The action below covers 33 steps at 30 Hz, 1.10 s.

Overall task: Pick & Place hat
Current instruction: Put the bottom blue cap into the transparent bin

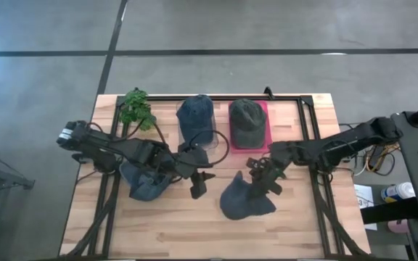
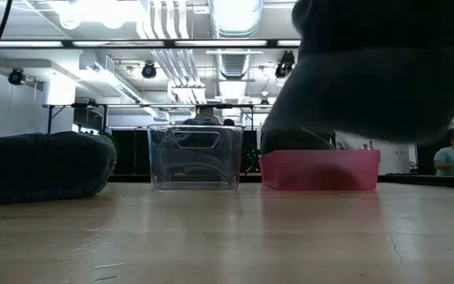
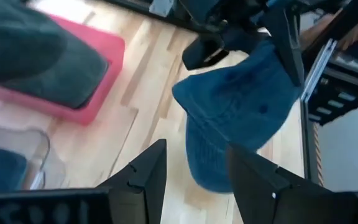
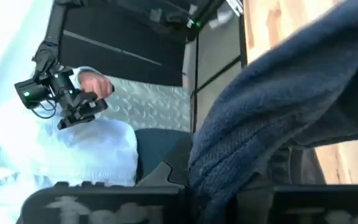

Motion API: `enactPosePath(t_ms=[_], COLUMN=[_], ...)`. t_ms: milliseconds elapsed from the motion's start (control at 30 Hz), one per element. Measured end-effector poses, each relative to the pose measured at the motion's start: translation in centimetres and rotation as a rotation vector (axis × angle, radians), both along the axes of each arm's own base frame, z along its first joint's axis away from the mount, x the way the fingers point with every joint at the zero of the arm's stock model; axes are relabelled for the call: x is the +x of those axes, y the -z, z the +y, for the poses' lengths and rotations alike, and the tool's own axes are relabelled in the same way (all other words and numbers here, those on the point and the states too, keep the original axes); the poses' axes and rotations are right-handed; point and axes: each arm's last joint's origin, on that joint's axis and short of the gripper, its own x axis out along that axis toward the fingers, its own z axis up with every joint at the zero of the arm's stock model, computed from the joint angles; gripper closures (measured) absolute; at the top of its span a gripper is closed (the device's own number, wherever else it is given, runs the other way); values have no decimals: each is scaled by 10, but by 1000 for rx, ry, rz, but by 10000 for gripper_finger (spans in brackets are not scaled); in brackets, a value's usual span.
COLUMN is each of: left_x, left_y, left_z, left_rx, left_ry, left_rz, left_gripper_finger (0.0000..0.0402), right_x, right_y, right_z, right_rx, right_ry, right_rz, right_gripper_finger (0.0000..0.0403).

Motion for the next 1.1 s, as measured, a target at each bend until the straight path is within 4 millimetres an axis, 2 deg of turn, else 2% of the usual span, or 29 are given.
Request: enactPosePath(t_ms=[233, 467, 600, 700, 900, 1033, 1100], left_x=[-2, 7, 9, 8, 8, 8, 8], left_y=[32, 52, 61, 68, 69, 69, 69], left_z=[1, -6, -7, -7, -8, -8, -8], left_rx=[14, -59, -82, -94, -108, -110, -111], left_ry=[2, 125, 176, 195, 213, 212, 212], left_rz=[79, -35, -63, -45, -46, -52, -53], left_gripper_finger=[245, 245, 245, 245, 245, 245, 245], right_x=[22, 41, 46, 48, 50, 39, 33], right_y=[33, 72, 89, 91, 80, 88, 92], right_z=[-2, 1, 2, 2, -2, -9, -11], right_rx=[98, 86, 84, 79, 8, -93, -197], right_ry=[-80, -99, -94, -93, -80, -90, -65], right_rz=[44, 133, 195, 203, 122, 248, 336], right_gripper_finger=[390, 387, 358, 323, 253, 216, 204])
